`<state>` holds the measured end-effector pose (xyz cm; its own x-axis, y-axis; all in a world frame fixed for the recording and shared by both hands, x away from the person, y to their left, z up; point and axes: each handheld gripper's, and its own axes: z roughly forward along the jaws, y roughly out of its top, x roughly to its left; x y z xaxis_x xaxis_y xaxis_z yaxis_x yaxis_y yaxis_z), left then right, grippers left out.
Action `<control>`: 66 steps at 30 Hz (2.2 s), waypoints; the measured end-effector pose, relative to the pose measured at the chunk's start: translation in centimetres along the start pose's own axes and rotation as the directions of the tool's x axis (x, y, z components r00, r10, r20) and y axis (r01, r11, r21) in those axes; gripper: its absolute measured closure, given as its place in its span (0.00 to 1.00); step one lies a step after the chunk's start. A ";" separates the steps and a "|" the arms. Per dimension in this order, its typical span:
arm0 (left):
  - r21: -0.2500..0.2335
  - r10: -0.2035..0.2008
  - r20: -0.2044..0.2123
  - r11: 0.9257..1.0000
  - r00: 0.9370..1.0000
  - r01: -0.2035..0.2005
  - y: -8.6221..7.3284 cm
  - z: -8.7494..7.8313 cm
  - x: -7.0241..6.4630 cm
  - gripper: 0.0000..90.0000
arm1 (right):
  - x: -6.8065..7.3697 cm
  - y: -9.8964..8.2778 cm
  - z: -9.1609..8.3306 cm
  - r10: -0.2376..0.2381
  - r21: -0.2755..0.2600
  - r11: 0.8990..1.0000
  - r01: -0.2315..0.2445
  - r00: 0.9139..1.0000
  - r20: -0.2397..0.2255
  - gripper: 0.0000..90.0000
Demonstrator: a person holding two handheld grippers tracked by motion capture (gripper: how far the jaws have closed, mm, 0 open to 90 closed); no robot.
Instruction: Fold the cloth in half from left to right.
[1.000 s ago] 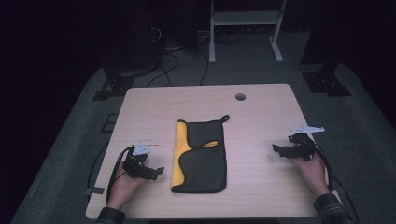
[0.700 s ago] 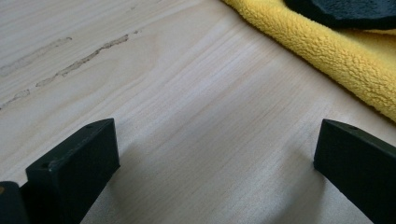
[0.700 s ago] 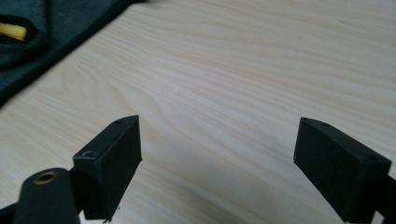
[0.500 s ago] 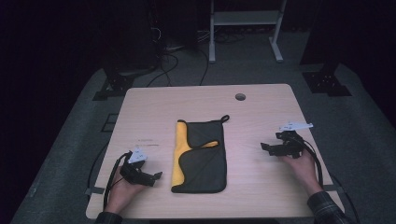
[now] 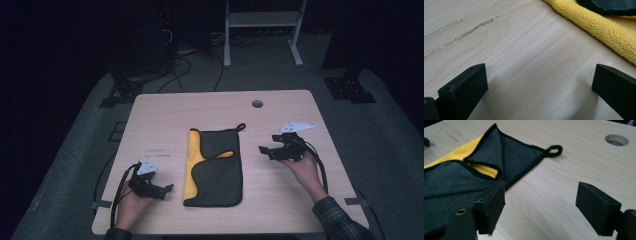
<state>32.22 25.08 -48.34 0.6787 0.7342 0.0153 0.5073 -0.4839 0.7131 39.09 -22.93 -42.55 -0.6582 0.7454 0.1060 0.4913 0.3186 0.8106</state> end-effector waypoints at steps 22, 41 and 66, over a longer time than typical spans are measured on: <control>-0.003 0.001 -0.005 1.000 1.000 -0.001 0.0 0.1 0.1 0.00 | 6.2 4.9 6.5 -0.145 -0.015 0.989 0.145 0.972 -0.182 0.62; -0.003 -0.002 -0.004 1.000 1.000 0.002 0.0 0.1 0.0 0.00 | 10.7 5.4 12.9 -0.197 0.054 0.974 0.220 0.942 -0.273 0.60; -0.003 -0.002 -0.004 1.000 1.000 0.002 0.0 0.1 0.0 0.00 | 9.0 6.7 13.3 -0.214 0.052 0.973 0.226 0.961 -0.173 0.89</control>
<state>32.29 25.05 -48.37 0.6755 0.7372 0.0163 0.5071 -0.4805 0.7155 44.00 -6.28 -43.84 -0.8369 0.5466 0.0279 0.3586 0.5091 0.7824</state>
